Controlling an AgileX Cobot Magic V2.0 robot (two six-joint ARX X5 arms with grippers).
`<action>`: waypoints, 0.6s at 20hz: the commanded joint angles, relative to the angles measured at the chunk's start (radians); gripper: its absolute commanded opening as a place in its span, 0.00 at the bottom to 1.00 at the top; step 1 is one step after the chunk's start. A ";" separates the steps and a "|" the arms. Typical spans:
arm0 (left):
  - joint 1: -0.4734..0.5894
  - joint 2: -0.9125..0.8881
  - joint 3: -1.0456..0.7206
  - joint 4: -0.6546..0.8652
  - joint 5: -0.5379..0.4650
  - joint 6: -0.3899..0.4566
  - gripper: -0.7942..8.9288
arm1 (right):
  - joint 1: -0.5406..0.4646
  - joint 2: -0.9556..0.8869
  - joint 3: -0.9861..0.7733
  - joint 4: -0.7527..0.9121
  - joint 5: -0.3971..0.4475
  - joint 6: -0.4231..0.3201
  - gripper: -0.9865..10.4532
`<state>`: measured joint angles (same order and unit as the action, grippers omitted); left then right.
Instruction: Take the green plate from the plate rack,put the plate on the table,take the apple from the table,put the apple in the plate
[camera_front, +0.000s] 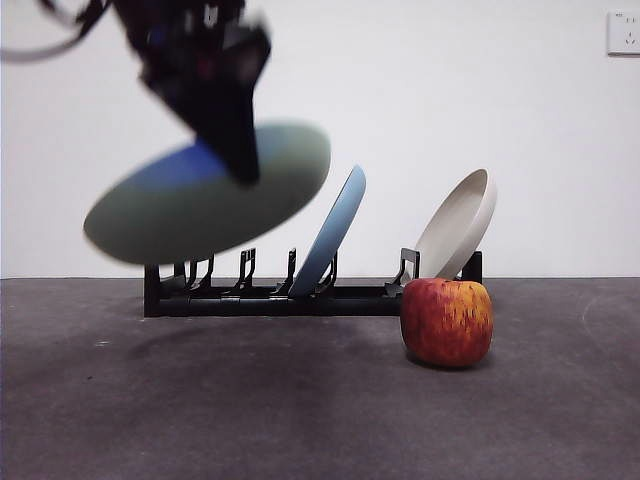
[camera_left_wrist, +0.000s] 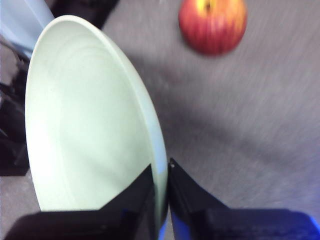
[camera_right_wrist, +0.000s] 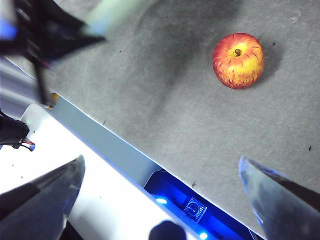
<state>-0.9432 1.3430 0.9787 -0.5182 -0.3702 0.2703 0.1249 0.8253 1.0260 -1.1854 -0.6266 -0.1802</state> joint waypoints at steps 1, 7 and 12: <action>-0.016 0.018 -0.086 0.132 -0.020 0.055 0.08 | 0.003 -0.001 0.001 0.001 -0.003 0.000 0.69; -0.044 0.150 -0.124 0.242 -0.020 0.105 0.08 | 0.003 -0.001 0.001 0.001 -0.003 0.000 0.69; -0.055 0.285 -0.124 0.282 -0.021 0.105 0.08 | 0.003 -0.001 0.001 0.001 -0.003 0.000 0.69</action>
<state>-0.9955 1.6131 0.8619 -0.2337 -0.4126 0.3798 0.1249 0.8253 1.0260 -1.1851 -0.6270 -0.1802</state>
